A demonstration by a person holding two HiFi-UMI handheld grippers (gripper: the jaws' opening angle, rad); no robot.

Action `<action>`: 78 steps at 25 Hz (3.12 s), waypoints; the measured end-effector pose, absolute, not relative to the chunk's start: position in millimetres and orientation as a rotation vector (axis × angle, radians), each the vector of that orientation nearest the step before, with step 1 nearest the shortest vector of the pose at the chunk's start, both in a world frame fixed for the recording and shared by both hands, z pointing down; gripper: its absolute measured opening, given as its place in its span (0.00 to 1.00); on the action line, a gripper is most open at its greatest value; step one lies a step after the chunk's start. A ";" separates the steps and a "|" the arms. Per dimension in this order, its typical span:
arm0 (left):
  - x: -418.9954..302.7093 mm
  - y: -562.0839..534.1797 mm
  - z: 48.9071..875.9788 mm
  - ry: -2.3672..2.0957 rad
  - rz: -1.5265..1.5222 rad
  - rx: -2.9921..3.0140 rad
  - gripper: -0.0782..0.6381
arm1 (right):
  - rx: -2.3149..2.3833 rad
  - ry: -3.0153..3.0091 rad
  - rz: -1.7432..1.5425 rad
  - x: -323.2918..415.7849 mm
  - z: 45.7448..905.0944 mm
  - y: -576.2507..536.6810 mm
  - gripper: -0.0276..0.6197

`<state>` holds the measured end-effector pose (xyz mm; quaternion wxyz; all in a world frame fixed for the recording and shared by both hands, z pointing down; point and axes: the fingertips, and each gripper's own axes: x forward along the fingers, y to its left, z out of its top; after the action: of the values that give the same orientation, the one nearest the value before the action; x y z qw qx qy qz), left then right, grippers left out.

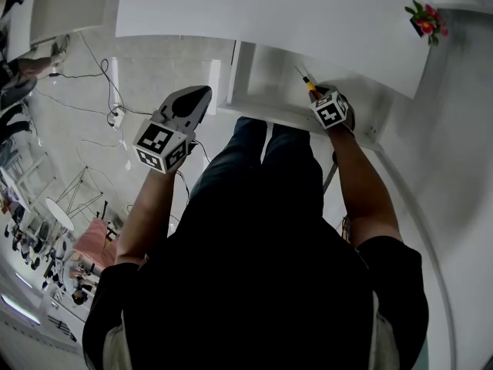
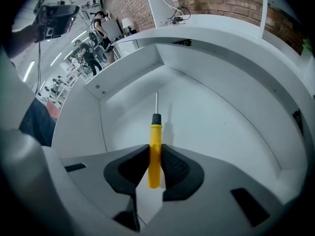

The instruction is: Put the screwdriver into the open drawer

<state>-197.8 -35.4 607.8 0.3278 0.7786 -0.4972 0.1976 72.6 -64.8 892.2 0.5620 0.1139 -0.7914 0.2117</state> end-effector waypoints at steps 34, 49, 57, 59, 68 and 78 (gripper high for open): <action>-208.6 -34.3 618.9 -1.292 0.514 2.030 0.13 | 0.292 -1.840 0.492 63.9 905.4 -65.7 0.20; -202.4 -33.1 594.8 -1.316 0.506 2.070 0.13 | 0.334 -1.859 0.462 64.0 880.4 -72.0 0.25; -192.5 -31.7 567.7 -1.330 0.493 2.122 0.13 | 0.374 -1.893 0.440 68.1 846.1 -78.8 0.25; -190.4 -30.6 560.1 -1.335 0.491 2.136 0.13 | 0.380 -1.901 0.432 67.8 836.8 -80.0 0.25; -181.8 -23.2 528.9 -1.344 0.482 2.204 0.13 | 0.433 -1.940 0.388 68.8 794.0 -84.9 0.25; -180.9 -21.9 500.4 -1.349 0.478 2.260 0.13 | 0.509 -2.005 0.348 64.2 739.9 -95.8 0.25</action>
<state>-180.9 -21.9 500.4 0.2311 0.8220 -0.4906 0.1739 64.2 -95.8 739.9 0.4988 0.2104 -0.8284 0.1438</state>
